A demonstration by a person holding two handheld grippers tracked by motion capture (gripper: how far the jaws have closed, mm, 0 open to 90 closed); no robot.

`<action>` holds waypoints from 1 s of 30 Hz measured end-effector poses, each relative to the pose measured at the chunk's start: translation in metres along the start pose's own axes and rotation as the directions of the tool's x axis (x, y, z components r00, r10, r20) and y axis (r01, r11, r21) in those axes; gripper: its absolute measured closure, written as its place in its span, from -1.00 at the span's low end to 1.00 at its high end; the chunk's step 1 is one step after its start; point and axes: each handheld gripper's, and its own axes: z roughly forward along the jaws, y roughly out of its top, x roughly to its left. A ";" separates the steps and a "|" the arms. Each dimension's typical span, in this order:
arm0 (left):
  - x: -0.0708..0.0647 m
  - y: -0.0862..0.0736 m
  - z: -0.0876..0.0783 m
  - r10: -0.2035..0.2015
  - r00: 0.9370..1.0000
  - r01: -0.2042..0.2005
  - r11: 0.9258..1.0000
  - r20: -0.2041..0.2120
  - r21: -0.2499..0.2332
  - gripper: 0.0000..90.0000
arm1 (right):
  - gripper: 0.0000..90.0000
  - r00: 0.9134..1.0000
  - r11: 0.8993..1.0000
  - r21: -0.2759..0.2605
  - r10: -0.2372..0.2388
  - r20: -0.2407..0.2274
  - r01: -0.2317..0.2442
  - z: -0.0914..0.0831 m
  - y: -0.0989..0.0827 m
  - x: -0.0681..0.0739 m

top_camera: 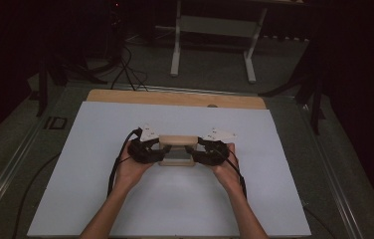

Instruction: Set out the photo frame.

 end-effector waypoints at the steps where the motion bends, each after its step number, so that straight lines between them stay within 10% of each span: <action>1: 0.000 0.000 0.000 -0.002 1.000 0.002 1.000 0.001 -0.001 0.06 | 0.03 1.000 1.000 0.000 0.001 0.001 -0.001 0.000 0.000 0.000; 30: 0.009 0.000 0.009 -0.051 0.999 0.051 0.999 0.007 -0.006 0.06 | 0.03 0.998 0.999 0.038 0.032 0.045 -0.034 0.009 0.005 -0.003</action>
